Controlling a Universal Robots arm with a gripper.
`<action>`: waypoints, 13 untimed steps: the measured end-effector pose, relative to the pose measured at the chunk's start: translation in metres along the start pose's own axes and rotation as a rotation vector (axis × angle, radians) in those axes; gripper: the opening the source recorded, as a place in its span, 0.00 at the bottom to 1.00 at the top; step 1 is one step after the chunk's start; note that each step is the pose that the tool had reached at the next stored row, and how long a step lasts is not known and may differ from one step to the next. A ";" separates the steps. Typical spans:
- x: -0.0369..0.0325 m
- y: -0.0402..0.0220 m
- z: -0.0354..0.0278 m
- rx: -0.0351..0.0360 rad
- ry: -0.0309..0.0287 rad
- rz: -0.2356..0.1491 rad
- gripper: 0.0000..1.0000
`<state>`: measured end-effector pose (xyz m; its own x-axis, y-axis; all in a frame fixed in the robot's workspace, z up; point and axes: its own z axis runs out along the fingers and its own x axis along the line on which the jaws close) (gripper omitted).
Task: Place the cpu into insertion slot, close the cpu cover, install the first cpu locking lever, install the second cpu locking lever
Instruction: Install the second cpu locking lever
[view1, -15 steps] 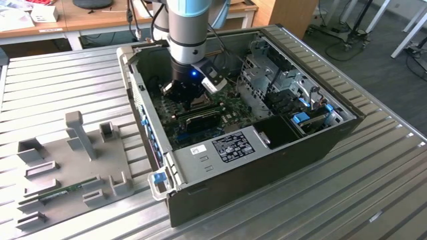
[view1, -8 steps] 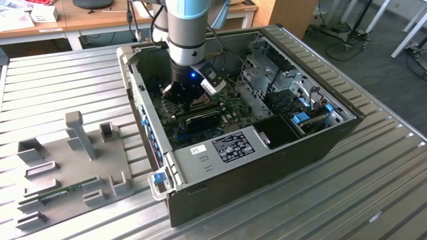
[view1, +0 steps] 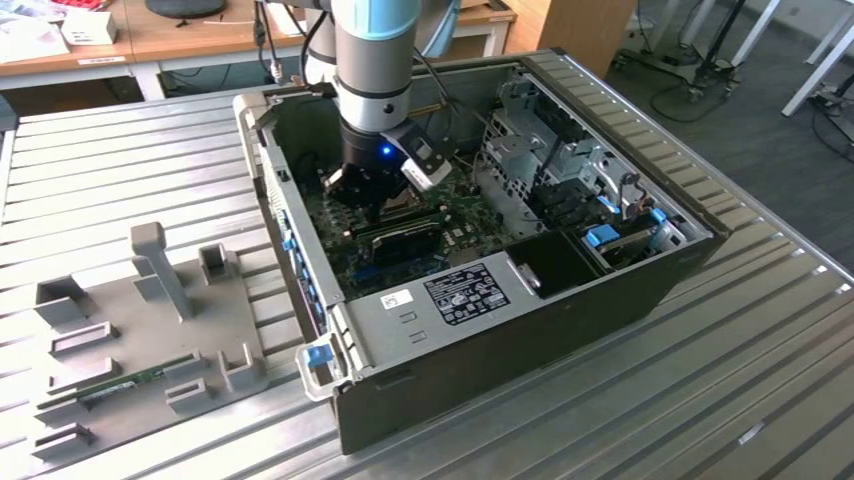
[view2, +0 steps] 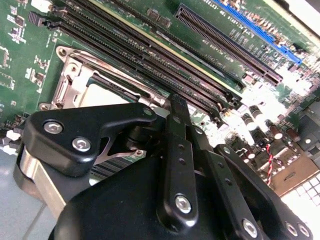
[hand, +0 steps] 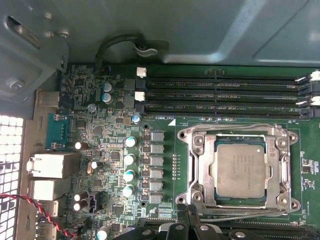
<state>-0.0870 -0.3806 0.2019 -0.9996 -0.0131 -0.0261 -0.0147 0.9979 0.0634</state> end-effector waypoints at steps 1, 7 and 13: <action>0.0000 0.0000 0.0000 -0.0020 -0.0001 0.000 0.11; 0.0000 0.0000 0.0005 -0.0068 -0.0018 0.000 0.11; 0.0010 -0.0001 0.0014 -0.0125 -0.0086 0.000 0.11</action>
<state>-0.0880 -0.3807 0.2005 -0.9993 -0.0128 -0.0347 -0.0154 0.9970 0.0758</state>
